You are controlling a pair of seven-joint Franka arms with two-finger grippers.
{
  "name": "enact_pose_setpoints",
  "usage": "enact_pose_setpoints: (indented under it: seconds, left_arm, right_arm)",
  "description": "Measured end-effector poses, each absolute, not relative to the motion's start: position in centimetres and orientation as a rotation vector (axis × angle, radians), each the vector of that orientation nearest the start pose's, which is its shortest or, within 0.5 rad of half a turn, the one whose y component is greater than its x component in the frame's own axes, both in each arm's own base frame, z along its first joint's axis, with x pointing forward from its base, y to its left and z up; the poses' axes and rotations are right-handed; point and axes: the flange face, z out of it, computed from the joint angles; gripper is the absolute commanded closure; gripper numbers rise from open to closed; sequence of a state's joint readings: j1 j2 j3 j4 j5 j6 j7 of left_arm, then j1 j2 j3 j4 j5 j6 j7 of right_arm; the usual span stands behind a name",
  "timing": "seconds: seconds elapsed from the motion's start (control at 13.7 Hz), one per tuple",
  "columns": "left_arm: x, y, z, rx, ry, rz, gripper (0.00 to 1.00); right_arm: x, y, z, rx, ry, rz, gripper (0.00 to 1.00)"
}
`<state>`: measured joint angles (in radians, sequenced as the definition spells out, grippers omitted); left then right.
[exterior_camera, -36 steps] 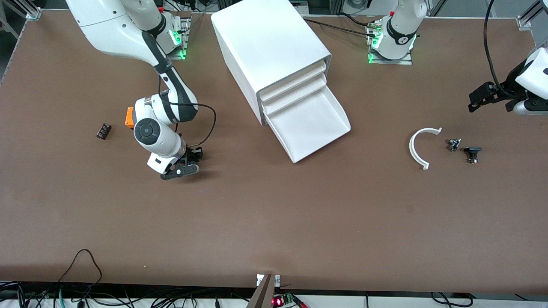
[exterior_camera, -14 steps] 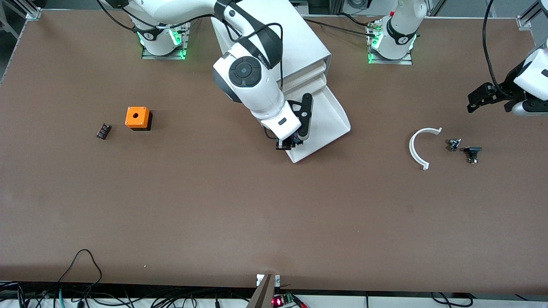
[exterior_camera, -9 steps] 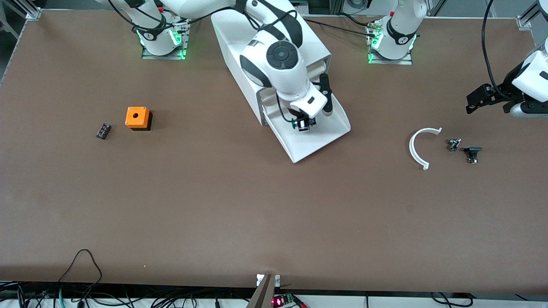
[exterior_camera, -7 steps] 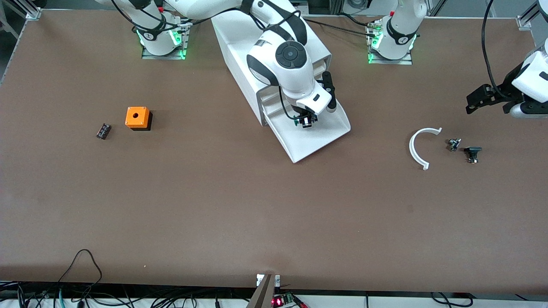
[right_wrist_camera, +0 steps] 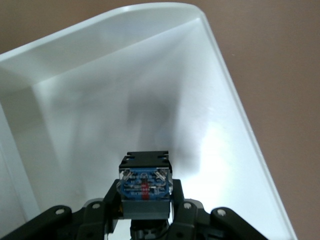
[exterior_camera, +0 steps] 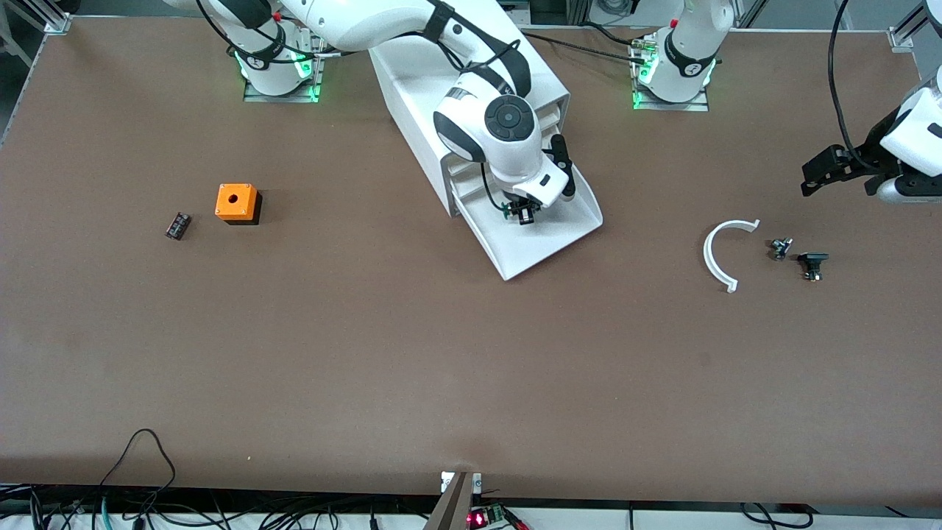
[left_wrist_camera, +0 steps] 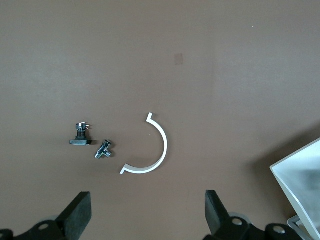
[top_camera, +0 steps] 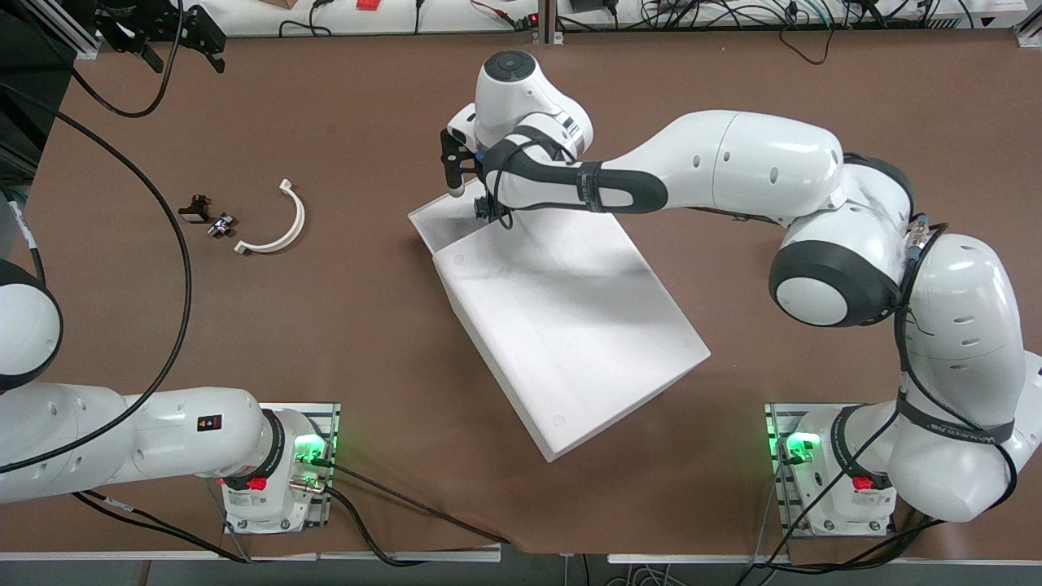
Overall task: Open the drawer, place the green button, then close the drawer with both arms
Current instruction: 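Lower the green button into the drawer and open the right gripper, then push the drawer front with the left gripper while the right gripper withdraws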
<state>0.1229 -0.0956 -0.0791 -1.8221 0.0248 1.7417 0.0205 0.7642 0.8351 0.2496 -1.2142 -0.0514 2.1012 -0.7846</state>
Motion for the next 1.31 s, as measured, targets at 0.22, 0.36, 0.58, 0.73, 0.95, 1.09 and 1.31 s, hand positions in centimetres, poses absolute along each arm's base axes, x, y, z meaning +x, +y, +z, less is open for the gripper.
enact_pose_setpoints:
  seconds: [0.22, 0.36, 0.58, 0.73, 0.95, 1.09, 1.31]
  left_arm:
    - [53.3, 2.4, 57.2, -3.109, -0.030, -0.022, 0.00]
    - [53.3, 2.4, 57.2, -3.109, -0.030, -0.022, 0.00]
    - [53.5, 2.4, 56.9, -3.109, -0.029, -0.015, 0.00]
    - [53.8, 2.3, 56.4, -3.110, -0.025, -0.014, 0.00]
    - [55.5, 0.2, 54.6, -3.121, -0.093, -0.053, 0.00]
    - [57.3, -4.3, 51.5, -3.130, -0.208, -0.079, 0.00]
    - [58.6, -13.0, 44.6, -3.164, -0.381, -0.114, 0.00]
  right_arm:
    - [44.2, 62.1, 27.9, 2.108, 2.519, 0.076, 0.00]
    - [44.3, 62.1, 28.0, 2.110, 2.517, 0.084, 0.00]
    - [45.2, 62.3, 30.0, 2.127, 2.500, 0.155, 0.00]
    - [46.1, 62.4, 33.0, 2.180, 2.446, 0.223, 0.00]
    - [48.2, 59.5, 38.1, 2.398, 2.207, 0.193, 0.00]
    - [51.3, 55.6, 40.8, 2.585, 1.964, 0.177, 0.00]
    - [56.5, 47.9, 41.4, 2.717, 1.679, 0.131, 0.00]
